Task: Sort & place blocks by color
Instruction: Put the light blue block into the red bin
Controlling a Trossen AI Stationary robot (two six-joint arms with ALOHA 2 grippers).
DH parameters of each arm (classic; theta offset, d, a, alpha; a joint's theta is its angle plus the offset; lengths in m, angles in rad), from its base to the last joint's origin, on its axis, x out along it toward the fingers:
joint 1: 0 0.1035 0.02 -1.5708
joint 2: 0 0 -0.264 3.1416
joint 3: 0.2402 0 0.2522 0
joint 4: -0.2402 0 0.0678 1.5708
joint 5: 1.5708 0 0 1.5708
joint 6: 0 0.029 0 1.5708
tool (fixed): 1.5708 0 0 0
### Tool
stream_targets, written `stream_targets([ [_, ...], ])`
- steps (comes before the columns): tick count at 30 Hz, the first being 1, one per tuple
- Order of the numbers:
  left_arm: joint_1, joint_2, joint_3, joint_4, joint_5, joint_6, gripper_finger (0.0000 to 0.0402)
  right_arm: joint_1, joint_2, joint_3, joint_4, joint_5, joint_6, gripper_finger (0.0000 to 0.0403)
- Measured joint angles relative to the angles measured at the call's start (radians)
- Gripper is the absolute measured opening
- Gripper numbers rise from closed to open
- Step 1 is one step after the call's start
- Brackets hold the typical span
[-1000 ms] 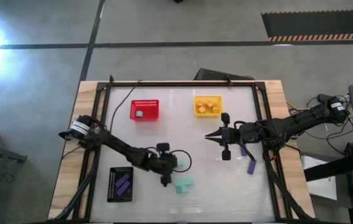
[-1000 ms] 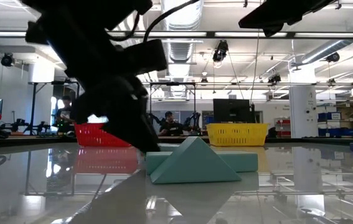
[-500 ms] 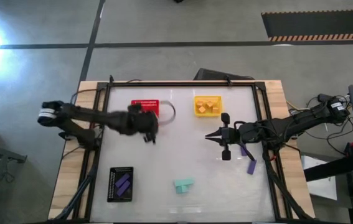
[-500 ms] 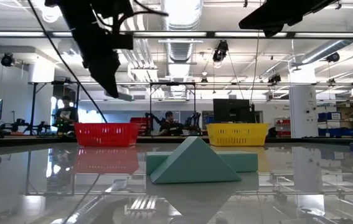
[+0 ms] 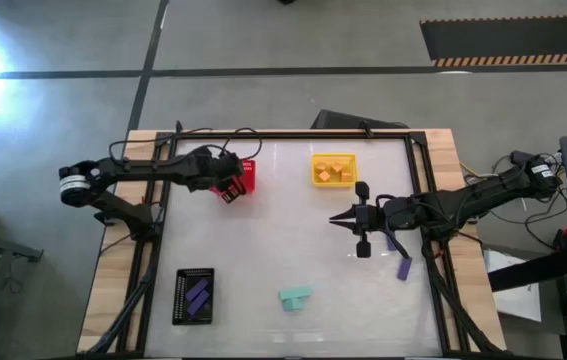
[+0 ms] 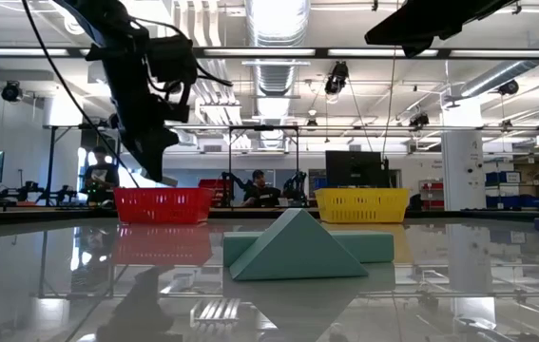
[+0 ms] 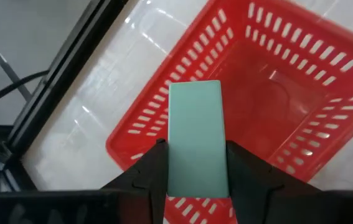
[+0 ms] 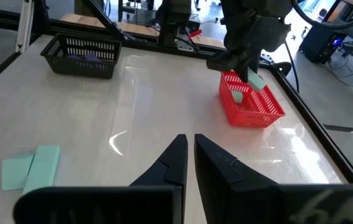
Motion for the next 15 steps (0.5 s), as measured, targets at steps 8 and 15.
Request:
stream_targets([
  [8,0.002,0.015,0.000,0.107,0.003,-0.011,0.0141,0.000,0.000,0.000,0.001,0.000,0.006,0.0018],
  [15,0.002,0.041,0.002,0.164,0.002,-0.010,0.0177,0.000,0.000,0.000,0.001,0.000,0.018,0.0018],
])
